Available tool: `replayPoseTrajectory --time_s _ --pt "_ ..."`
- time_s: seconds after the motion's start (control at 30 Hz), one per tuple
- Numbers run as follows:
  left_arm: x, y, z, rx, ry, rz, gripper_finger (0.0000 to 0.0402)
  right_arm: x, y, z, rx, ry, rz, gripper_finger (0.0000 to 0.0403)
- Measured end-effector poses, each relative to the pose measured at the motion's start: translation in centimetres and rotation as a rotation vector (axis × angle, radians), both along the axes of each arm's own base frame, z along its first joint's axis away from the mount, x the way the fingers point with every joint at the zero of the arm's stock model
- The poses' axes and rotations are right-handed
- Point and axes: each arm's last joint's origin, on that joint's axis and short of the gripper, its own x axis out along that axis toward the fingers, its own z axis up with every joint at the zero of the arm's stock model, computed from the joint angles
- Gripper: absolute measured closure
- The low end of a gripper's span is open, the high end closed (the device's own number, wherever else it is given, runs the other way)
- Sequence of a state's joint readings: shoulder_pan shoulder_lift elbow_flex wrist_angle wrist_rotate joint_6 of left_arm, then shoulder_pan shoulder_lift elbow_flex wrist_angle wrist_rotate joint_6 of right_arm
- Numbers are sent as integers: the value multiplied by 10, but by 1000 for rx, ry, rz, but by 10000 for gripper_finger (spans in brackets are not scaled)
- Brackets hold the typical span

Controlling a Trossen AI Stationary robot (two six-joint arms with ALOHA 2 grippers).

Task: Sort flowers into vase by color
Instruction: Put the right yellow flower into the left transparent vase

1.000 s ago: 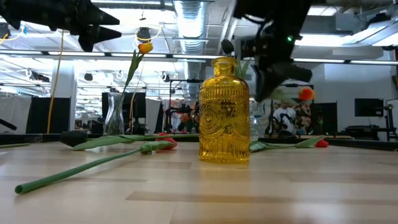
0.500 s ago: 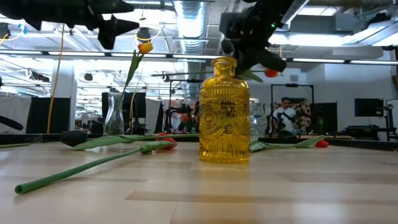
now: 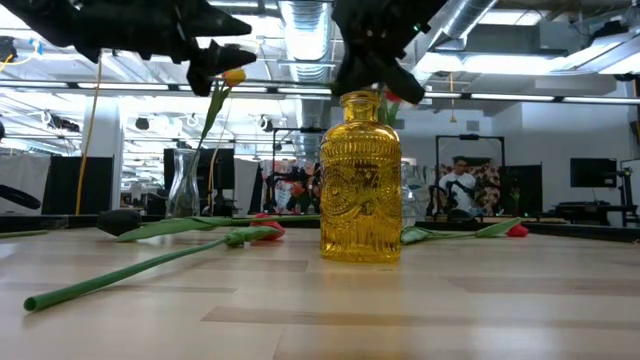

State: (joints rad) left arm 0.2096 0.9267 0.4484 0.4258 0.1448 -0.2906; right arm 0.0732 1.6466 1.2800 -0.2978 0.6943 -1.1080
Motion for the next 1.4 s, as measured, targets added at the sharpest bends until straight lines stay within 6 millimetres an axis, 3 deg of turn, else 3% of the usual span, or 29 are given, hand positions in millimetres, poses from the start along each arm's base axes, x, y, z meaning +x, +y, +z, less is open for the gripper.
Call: replayPoseTrajectory --time_s 0.47,0.8,1.07,1.2,1.4 --pt "29 2 -19 -229 -11 9 188 4 34 10 -34 -82 138 351" --pt "66 -11 -10 -278 10 -73 188 3 47 10 -31 -82 176 351" --pt "84 -11 -11 -315 39 -132 191 2 51 10 -30 -82 185 351" --pt "85 -11 -14 -318 54 -130 211 2 51 9 -29 -82 185 351" --pt "85 -11 -13 -313 51 -131 273 2 51 9 -30 -80 185 351"
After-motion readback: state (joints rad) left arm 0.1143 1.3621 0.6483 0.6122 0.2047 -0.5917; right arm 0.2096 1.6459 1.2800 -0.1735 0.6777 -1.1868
